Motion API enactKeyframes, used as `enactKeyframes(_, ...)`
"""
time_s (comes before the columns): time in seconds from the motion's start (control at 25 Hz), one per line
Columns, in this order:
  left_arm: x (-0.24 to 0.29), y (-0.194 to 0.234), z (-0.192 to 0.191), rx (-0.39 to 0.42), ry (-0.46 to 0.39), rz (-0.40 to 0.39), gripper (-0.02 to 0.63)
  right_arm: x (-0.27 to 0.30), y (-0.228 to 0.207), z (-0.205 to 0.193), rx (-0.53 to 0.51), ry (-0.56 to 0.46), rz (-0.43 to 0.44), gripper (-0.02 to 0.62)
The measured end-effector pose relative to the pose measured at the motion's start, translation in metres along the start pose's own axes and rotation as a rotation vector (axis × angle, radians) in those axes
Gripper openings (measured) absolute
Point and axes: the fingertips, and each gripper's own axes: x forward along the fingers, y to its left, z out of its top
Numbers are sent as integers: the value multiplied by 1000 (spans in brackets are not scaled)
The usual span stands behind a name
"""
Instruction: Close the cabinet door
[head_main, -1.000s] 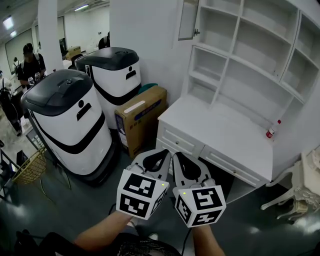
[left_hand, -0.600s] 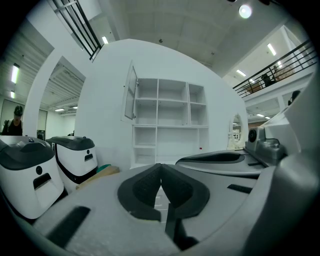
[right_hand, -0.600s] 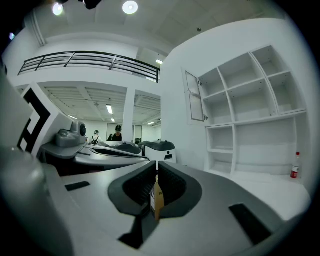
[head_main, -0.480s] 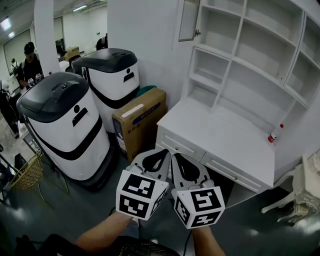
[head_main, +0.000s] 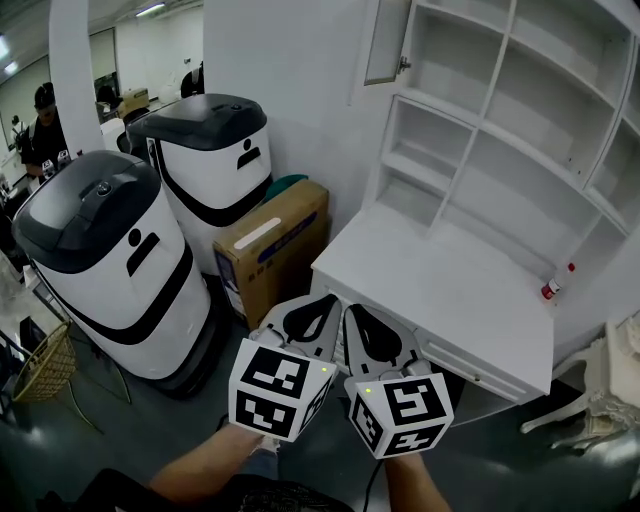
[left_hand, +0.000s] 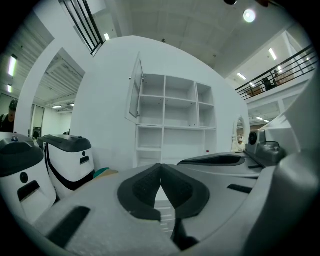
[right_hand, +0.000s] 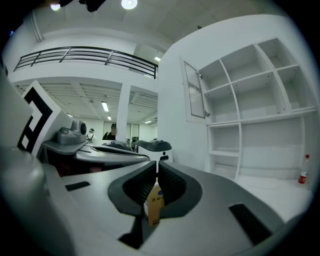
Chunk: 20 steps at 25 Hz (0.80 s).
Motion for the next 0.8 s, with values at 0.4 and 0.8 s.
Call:
enactKeyframes(0.4, 55, 65, 17, -16, 14, -55, 12, 83, -20, 21, -4, 11, -45, 26)
enactKeyframes(0.8, 85, 131, 46, -10, -2, -101, 12, 154, -21, 59, -21, -29, -75, 26)
